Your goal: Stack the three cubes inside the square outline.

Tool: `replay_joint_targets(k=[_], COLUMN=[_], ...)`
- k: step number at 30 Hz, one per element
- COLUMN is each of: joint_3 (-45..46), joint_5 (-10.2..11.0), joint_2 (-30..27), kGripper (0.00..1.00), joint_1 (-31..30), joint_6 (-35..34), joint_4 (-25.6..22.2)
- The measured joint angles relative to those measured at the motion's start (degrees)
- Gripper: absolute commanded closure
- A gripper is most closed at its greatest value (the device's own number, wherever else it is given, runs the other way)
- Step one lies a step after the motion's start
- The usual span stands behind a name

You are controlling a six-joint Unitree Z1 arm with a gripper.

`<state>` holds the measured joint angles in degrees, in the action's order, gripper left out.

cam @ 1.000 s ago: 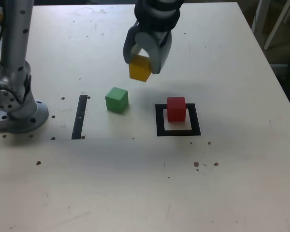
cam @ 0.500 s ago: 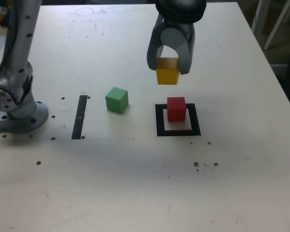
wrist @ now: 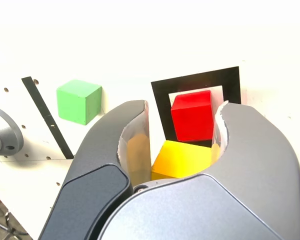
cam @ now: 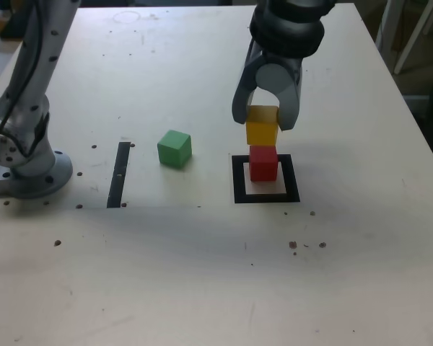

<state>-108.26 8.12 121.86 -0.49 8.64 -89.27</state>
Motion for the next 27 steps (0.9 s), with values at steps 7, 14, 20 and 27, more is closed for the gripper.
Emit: replay_joint_targets(k=[7,14,20,27], joint_3=[0.1,0.1,0.1,0.1], joint_5=[-0.7,-1.0,-1.3,-1.3], joint_2=[2.2,3.2,3.6,4.5], kGripper=[0.71,0.71,0.71,0.71], joint_1=[1.7,2.0,2.0,2.0], joint_6=[0.2,0.3,0.3,0.4], joint_4=[0.0,0.1,0.1,0.4])
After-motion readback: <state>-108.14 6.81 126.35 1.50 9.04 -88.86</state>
